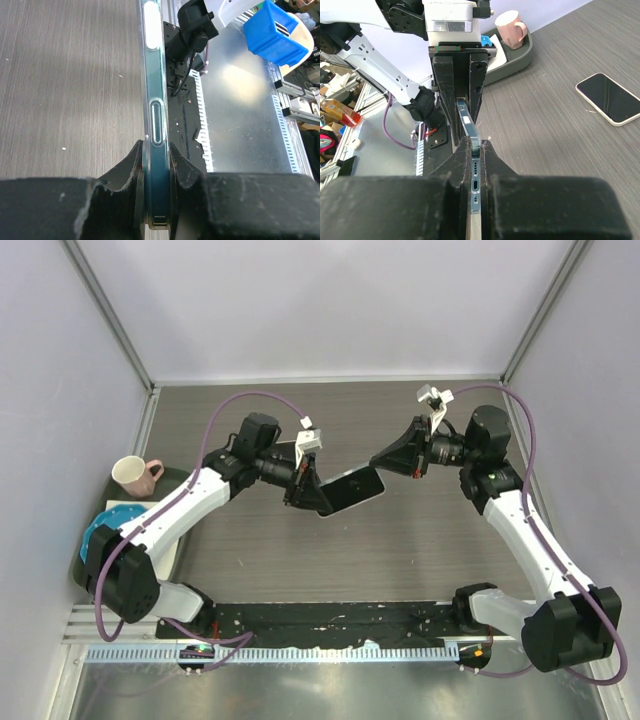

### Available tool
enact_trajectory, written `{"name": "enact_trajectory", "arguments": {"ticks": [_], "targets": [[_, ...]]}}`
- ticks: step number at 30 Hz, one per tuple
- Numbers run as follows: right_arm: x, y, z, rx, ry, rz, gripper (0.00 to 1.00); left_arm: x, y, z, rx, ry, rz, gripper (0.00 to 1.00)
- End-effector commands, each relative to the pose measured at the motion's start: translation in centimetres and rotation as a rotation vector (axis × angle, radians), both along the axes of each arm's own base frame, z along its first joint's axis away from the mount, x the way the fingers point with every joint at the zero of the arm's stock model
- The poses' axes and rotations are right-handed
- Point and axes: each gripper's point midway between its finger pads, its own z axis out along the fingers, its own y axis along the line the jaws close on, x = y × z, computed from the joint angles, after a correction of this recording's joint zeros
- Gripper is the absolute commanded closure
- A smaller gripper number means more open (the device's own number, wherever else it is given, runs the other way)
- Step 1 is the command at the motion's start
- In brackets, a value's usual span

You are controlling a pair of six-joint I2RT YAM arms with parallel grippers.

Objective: Take the phone out of the phone case
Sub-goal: Remove the phone case from the phone.

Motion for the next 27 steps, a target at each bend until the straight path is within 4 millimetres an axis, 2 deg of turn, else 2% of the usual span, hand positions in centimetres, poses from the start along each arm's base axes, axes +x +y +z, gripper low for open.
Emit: {"name": "enact_trajectory", "arguments": {"ticks": [1,6,11,17,27], "targets": [[2.2,-0.1,-0.9,-0.022,0.016,-0.076,0.99,-3.5,0.1,5.8,-0.203,-0.139,-0.207,1.0],[2.1,0.1,-1.5,-0.023,0.038,-0.042,0.99,-4.4,0.4,7.1,-0.237,-0.135,-0.255,1.0],[2.9,0.0,-1.9,-0.033,0.023,-0.081,0.99,-5.1,0.9,7.5,-0.243,-0.158,-0.272,1.0],[3.6,-0.2,-2.4,-0.055,0.021,-0.114,0.99,-6.4,1.7,9.1,-0.272,-0.188,-0.321,1.0],[2.8,0.0,-1.6,-0.053,0.007,-0.057,0.99,-7.1,2.0,9.7,-0.293,-0.187,-0.348,1.0]]}}
